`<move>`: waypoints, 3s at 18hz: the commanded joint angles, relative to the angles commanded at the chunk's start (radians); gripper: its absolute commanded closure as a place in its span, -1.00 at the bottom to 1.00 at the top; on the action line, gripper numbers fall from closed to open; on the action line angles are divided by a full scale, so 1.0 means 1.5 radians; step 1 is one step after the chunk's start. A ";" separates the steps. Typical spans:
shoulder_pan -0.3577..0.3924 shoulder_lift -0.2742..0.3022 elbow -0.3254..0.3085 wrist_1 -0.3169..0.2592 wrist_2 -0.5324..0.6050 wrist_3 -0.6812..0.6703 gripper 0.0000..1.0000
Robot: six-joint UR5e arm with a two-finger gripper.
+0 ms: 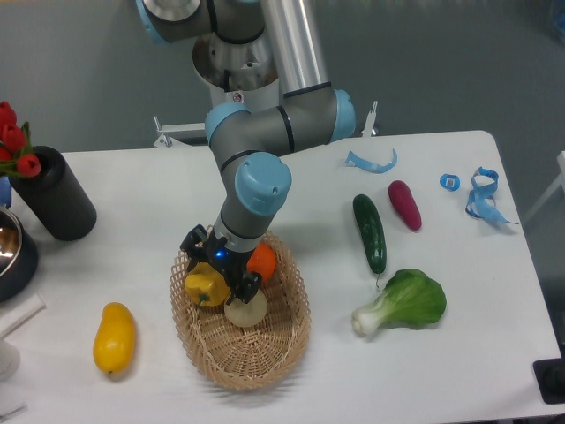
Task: Pick up the yellow pepper from the basket
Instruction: 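Close the gripper fingers around the yellow bell pepper, then lift the yellow pepper up out of the basket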
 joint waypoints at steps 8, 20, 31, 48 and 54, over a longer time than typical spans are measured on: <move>0.000 0.000 0.000 -0.002 0.001 -0.001 -0.56; 0.001 0.006 0.008 -0.003 0.000 -0.001 0.20; 0.041 0.072 0.020 -0.006 -0.006 -0.003 0.20; 0.180 0.121 0.197 -0.004 -0.018 -0.095 0.20; 0.233 0.119 0.216 -0.006 -0.056 -0.096 0.20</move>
